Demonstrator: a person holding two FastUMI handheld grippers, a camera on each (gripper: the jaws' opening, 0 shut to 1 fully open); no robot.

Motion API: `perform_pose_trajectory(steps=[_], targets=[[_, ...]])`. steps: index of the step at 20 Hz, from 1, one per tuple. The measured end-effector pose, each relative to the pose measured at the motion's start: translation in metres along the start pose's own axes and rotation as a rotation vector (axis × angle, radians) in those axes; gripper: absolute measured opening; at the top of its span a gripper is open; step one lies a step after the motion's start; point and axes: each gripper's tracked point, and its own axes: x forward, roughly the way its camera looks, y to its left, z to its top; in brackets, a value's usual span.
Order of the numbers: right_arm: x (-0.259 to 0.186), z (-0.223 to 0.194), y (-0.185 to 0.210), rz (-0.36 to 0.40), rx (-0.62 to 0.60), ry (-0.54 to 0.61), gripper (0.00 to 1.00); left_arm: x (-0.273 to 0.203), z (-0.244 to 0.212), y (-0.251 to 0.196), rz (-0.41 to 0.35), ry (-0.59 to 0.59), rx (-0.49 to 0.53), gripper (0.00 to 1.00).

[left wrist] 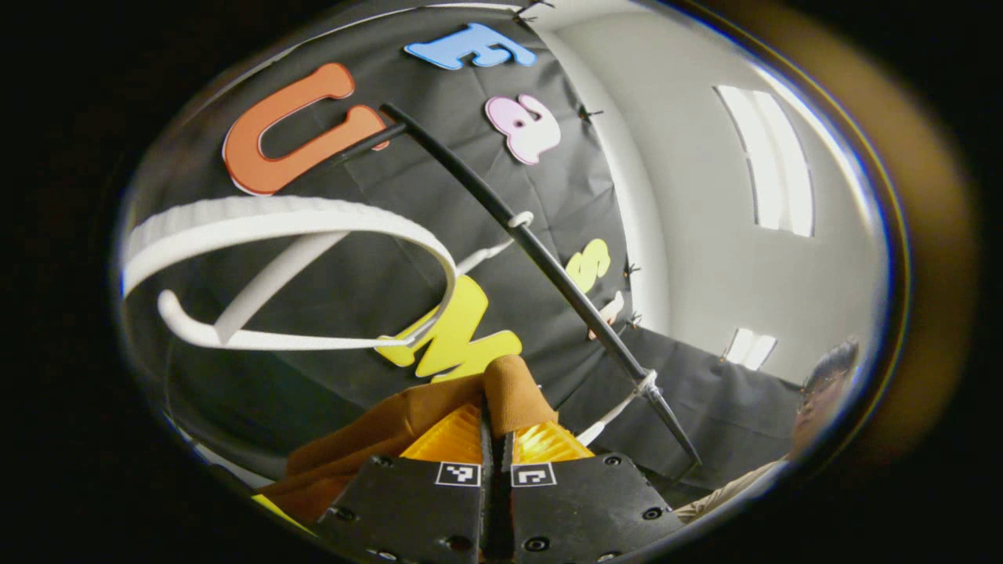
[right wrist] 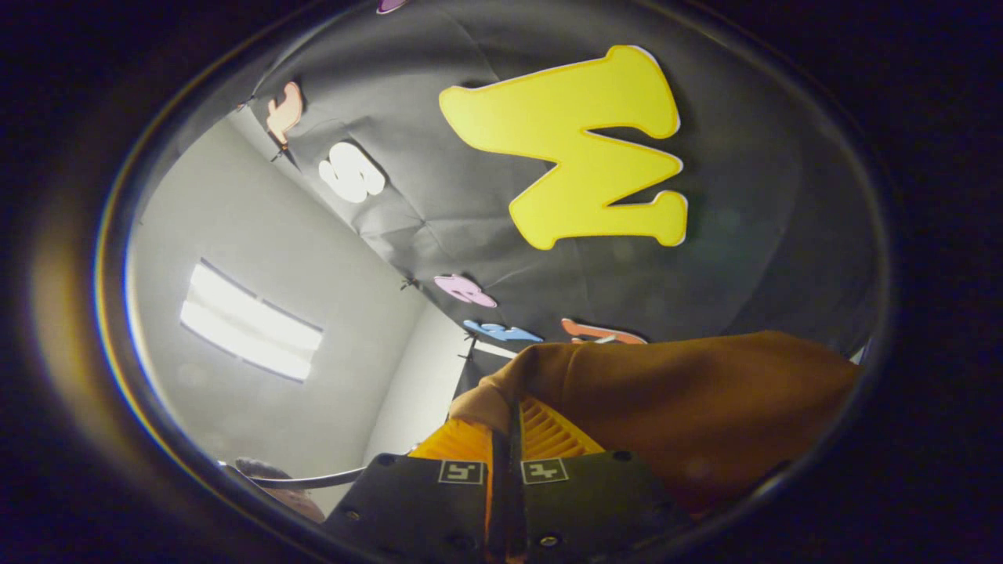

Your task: Grasp the clothes on the hanger with both hands and then place them into the laundry hamper below.

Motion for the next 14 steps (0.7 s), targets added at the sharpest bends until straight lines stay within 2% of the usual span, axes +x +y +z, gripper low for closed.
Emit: perform_pose_trajectory(steps=[3,5,9,14], targets=[[0.008,0.006,-0.004,-0.017,0.018,-0.034,0.04,-0.006,0.003,0.004,0.027,-0.047,-0.049,0.0],[0.008,0.005,0.005,-0.01,-0.021,-0.027,0.04,-0.003,0.004,0.001,0.042,-0.044,0.014,0.0],[0.009,0.009,0.039,0.031,-0.103,-0.016,0.04,0.011,0.006,-0.033,0.001,0.002,0.094,0.0],[0.023,0.006,0.066,0.094,-0.207,0.05,0.04,0.021,0.027,-0.062,-0.041,0.027,0.166,0.0]])
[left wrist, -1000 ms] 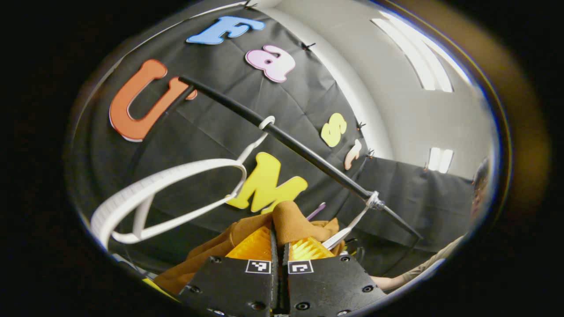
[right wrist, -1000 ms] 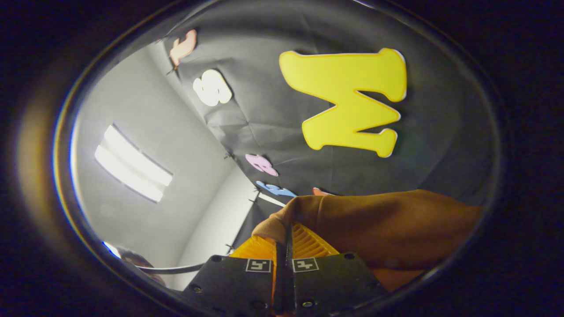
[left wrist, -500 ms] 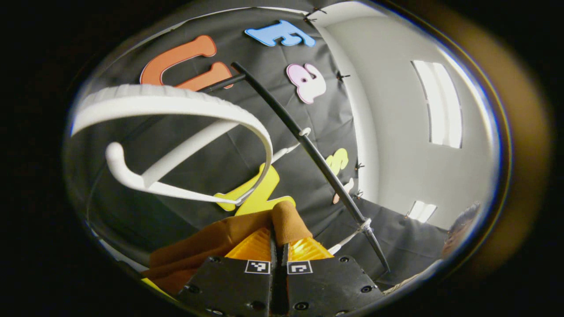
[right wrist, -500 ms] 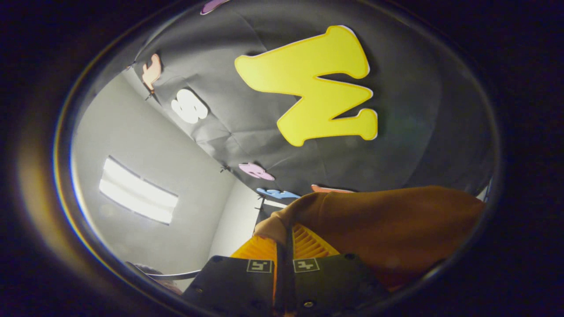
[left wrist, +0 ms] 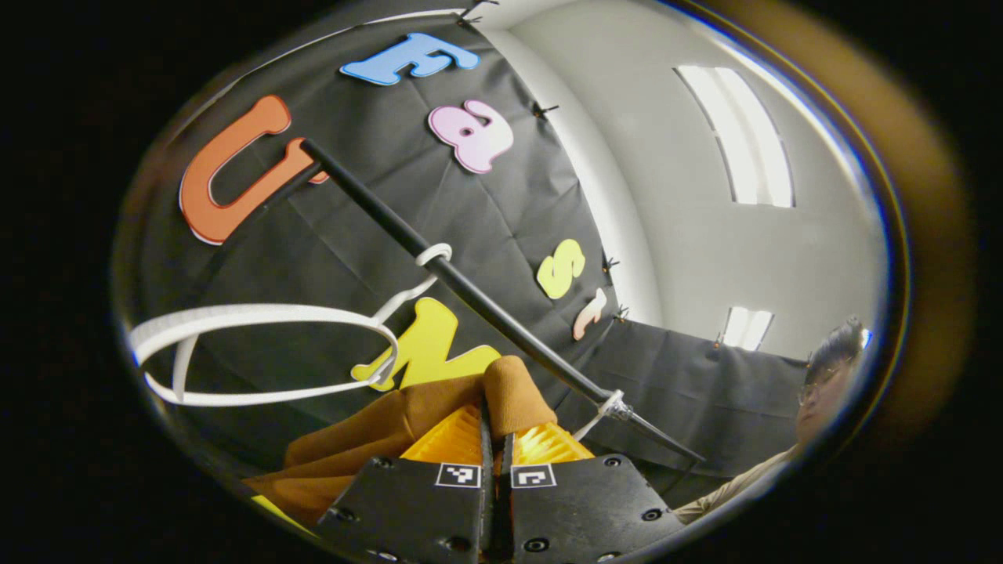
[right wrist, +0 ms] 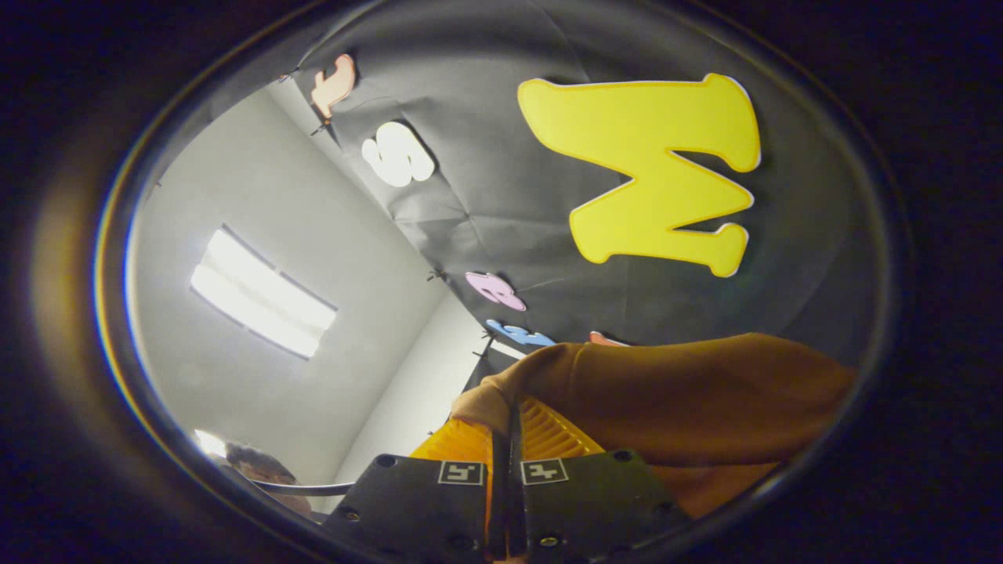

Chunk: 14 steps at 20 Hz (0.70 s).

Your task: Grasp the clothes on the hanger with both hands and then place them into the laundry hamper below.

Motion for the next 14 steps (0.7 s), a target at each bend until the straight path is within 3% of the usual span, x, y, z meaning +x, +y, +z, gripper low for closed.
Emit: perform_pose_trajectory(steps=[3,5,7,10,14], targets=[[0.006,0.011,0.001,-0.015,-0.108,0.005,0.04,0.001,-0.005,0.003,0.027,0.028,0.023,0.0],[0.004,0.015,-0.007,-0.064,-0.112,-0.003,0.04,0.0,-0.008,0.007,0.041,0.042,0.038,0.0],[0.003,0.023,-0.034,-0.168,-0.188,-0.016,0.02,0.002,-0.006,0.02,0.082,0.023,0.027,0.0],[-0.007,0.021,-0.052,-0.24,-0.164,-0.003,0.04,-0.002,-0.012,0.032,0.123,0.021,-0.006,0.0],[-0.019,0.033,-0.052,-0.243,-0.16,-0.061,0.04,0.007,-0.034,0.03,0.124,0.084,0.035,0.0]])
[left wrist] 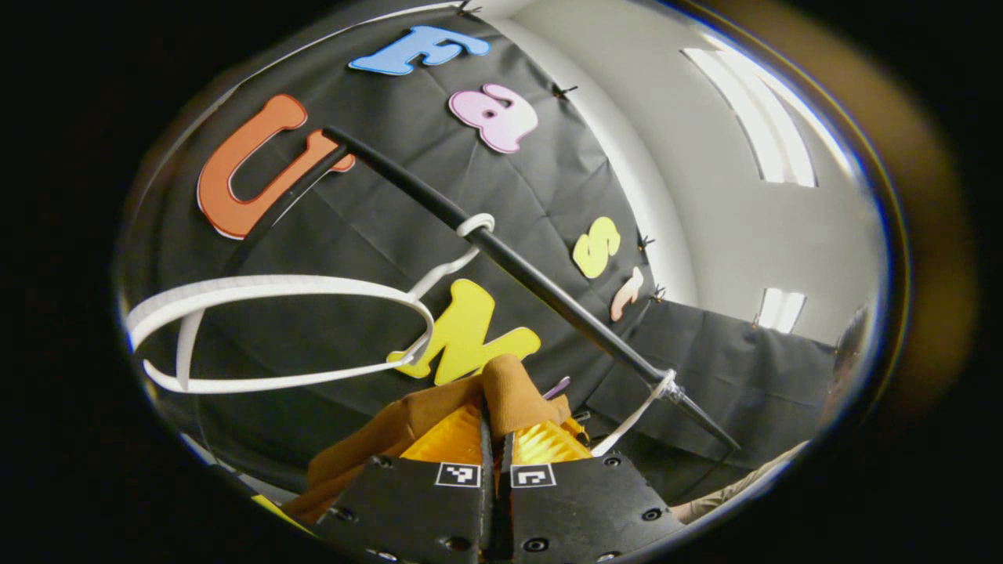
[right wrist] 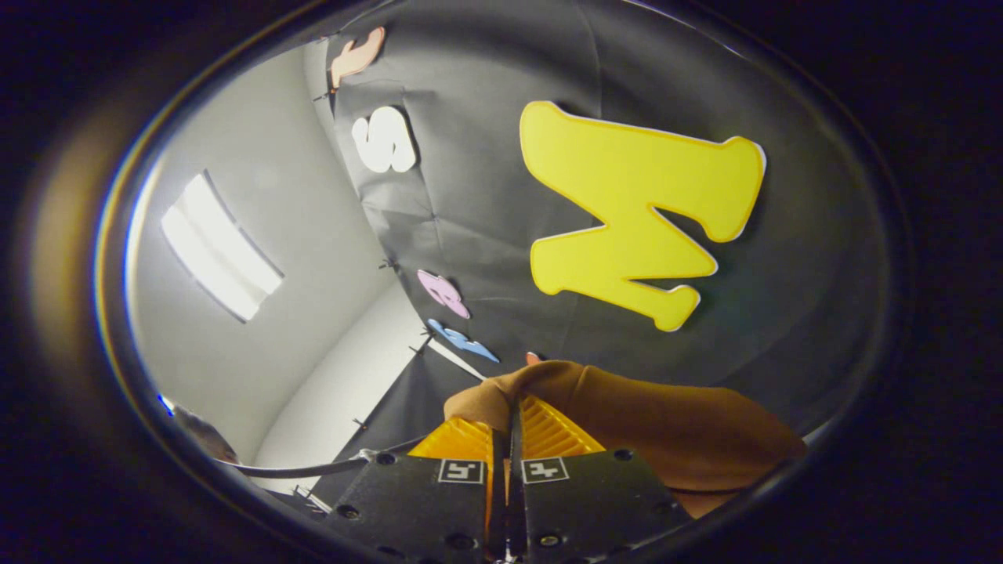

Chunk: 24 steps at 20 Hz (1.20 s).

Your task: Grasp the clothes on the hanger with both hands and then place them into the laundry hamper below.

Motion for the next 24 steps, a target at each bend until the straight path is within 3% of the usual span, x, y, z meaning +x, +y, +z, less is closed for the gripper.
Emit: perform_pose_trajectory(steps=[4,10,19,24], targets=[[-0.004,-0.028,0.007,0.012,-0.014,0.018,0.04,-0.017,0.011,0.005,-0.01,-0.045,-0.024,0.0],[0.006,-0.074,-0.026,-0.096,-0.032,0.085,0.04,-0.049,0.016,0.027,0.024,-0.121,-0.067,0.0],[-0.003,-0.113,-0.089,-0.239,0.057,0.111,0.04,-0.082,-0.028,0.089,0.178,-0.13,-0.181,0.0],[-0.032,-0.134,-0.103,-0.294,0.094,0.084,0.04,-0.095,-0.069,0.1,0.271,-0.072,-0.151,0.0]])
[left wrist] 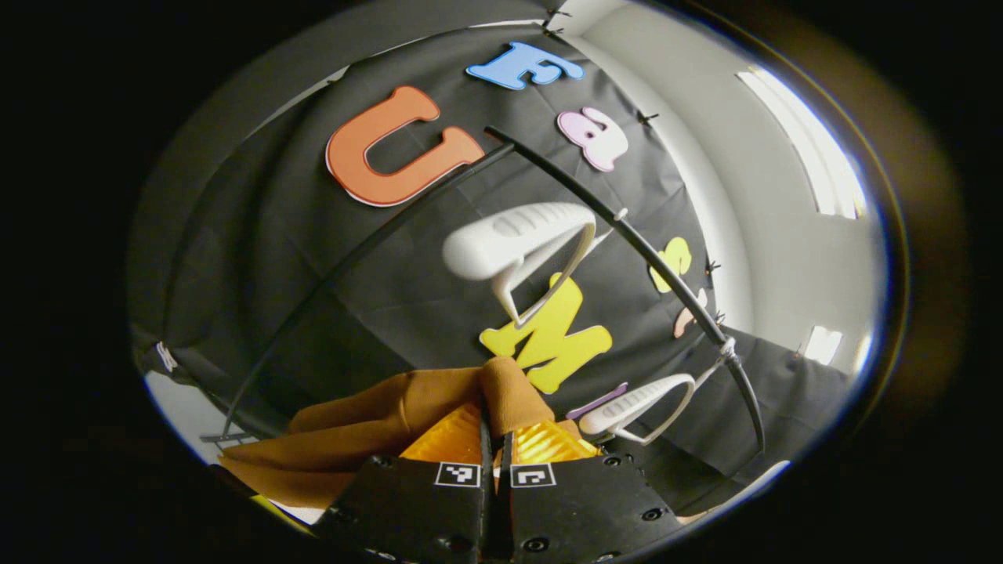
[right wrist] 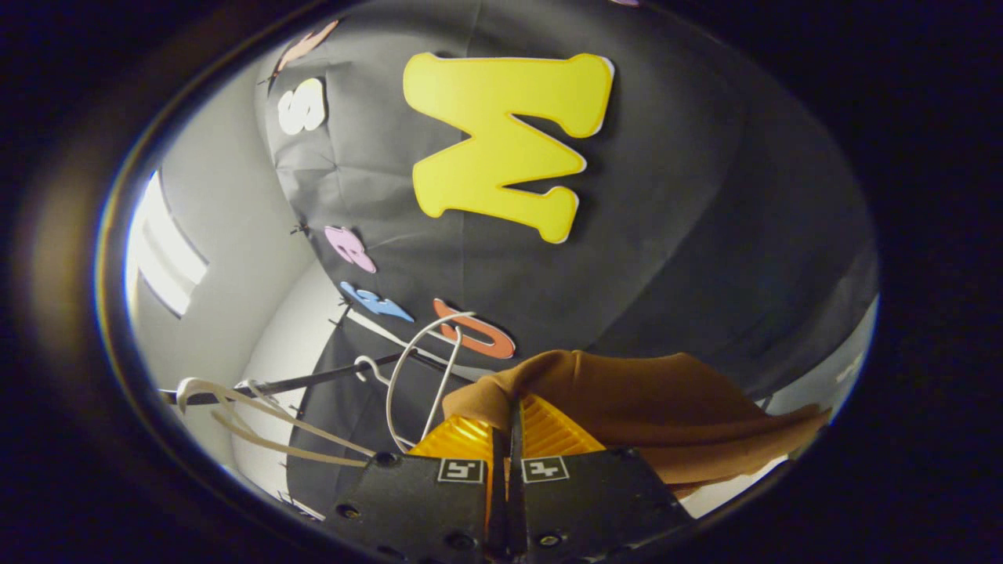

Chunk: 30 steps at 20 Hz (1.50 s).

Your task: Grasp the clothes on the hanger with both hands and then place them into the laundry hamper below.

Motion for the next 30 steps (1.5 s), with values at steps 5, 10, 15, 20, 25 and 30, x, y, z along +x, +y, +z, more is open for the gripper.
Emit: perform_pose_trajectory(steps=[5,10,15,20,25,30], targets=[[-0.029,-0.047,0.015,0.006,0.0,-0.017,0.05,-0.018,-0.039,-0.017,0.028,0.059,0.038,0.0],[-0.047,-0.106,0.051,0.014,-0.008,-0.008,0.04,-0.046,-0.083,-0.058,-0.003,0.105,0.065,0.0],[-0.048,-0.19,0.097,0.009,-0.087,0.081,0.05,-0.062,-0.121,-0.096,-0.002,0.139,0.11,0.0],[-0.062,-0.271,0.116,-0.011,-0.19,0.183,0.05,-0.066,-0.143,-0.119,0.029,0.17,0.155,0.0],[-0.074,-0.293,0.059,-0.132,-0.199,0.208,0.05,-0.082,-0.184,-0.077,0.105,0.207,0.149,0.0],[-0.086,-0.321,-0.028,-0.333,-0.242,0.271,0.05,-0.081,-0.244,-0.007,0.248,0.264,0.039,0.07]])
